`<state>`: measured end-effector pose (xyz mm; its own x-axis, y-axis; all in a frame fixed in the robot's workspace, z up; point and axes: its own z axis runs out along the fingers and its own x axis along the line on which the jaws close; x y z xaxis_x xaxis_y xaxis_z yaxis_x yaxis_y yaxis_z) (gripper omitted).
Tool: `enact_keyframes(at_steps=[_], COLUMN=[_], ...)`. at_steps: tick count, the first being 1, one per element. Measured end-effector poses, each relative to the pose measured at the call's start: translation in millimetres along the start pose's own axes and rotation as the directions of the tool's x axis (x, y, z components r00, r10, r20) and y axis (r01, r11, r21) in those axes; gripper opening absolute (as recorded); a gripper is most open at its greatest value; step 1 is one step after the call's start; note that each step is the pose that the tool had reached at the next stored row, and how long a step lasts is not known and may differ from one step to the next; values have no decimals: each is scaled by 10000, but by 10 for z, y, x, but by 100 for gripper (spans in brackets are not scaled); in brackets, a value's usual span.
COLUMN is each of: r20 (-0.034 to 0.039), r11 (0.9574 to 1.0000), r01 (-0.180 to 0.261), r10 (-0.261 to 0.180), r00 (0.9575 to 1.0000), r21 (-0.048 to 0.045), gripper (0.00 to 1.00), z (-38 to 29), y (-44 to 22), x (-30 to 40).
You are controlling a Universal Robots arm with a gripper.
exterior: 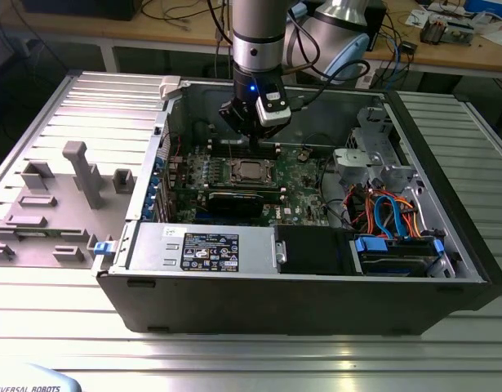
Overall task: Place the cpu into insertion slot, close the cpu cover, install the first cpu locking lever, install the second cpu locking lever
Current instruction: 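Install the first cpu locking lever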
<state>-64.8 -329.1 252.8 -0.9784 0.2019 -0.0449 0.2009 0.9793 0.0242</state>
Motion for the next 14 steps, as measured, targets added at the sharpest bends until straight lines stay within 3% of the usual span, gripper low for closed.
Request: enact_keyframes(at_steps=[10, 14], r20=[-1, -20], r11=[10000, 9963], r01=[22, 854], r10=[-22, -854], r00=[10000, 9963], r21=[-4, -43], gripper=[11, 11], z=[-1, -1], y=[-3, -3], x=[12, 13])
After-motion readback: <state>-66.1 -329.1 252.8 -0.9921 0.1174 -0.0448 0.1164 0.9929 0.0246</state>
